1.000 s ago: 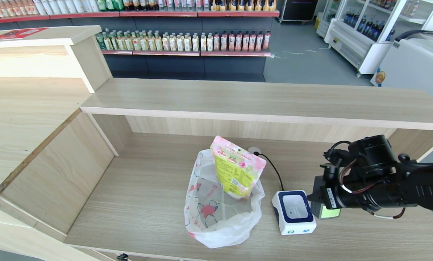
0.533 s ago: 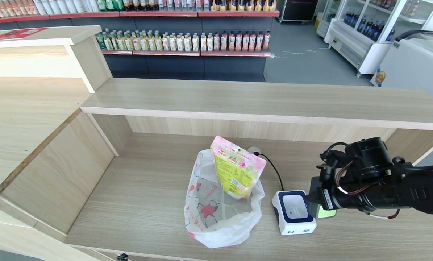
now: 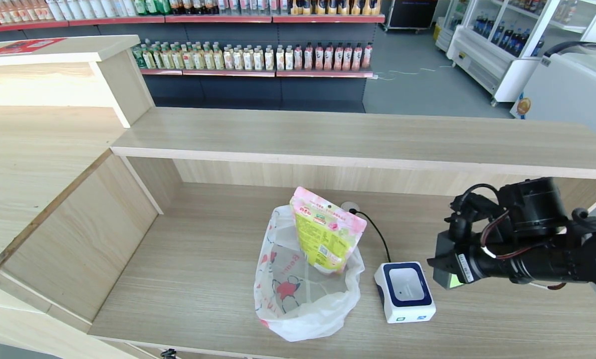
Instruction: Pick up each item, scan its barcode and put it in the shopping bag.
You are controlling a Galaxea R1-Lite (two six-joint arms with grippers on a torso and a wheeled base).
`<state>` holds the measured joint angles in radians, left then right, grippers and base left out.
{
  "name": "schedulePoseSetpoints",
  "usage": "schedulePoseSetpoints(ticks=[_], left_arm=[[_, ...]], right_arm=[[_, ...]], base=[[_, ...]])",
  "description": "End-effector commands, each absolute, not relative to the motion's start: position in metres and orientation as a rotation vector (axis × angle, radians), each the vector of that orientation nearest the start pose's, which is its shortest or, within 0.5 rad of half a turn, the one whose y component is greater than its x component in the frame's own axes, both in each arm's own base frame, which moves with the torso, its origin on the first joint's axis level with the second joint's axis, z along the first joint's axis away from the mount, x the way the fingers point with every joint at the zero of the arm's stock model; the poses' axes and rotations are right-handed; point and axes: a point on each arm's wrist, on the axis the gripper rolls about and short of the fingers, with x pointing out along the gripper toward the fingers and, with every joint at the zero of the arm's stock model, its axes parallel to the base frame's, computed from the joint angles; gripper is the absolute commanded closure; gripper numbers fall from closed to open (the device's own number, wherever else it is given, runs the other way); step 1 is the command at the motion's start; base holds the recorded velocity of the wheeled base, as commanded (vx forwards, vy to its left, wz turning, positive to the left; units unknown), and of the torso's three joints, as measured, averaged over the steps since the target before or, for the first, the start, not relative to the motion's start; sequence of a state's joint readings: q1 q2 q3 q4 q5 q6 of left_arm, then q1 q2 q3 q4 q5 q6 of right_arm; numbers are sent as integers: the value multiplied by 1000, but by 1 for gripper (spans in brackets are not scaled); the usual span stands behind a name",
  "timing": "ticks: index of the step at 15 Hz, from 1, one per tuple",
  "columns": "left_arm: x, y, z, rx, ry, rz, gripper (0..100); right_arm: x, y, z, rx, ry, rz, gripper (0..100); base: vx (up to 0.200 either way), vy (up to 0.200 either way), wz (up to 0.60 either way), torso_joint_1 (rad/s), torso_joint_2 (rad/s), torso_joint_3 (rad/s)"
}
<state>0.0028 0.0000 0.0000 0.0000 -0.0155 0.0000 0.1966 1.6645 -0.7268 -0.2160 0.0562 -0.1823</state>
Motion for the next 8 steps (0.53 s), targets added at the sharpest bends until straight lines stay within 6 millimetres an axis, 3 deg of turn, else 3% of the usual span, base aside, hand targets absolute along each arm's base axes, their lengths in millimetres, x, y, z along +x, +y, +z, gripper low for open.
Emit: schedulePoseSetpoints(ticks=[1,4,6,8], left_arm=[[-23,0,75,0,0,-12,0],[-23,0,75,0,0,-12,0],[-23,0,75,0,0,-12,0],[-23,0,75,0,0,-12,0]], right_arm=[[223,11,196,-395,451,190,100],[192,-6,221,-449,336,96,100],[187,-3,225,-447,311,108,100],[180,14,228,-457,272,196,100]], base=[[0,0,0,0,0,0],[0,0,0,0,0,0],[0,0,0,0,0,0],[0,0,600,0,0,0]])
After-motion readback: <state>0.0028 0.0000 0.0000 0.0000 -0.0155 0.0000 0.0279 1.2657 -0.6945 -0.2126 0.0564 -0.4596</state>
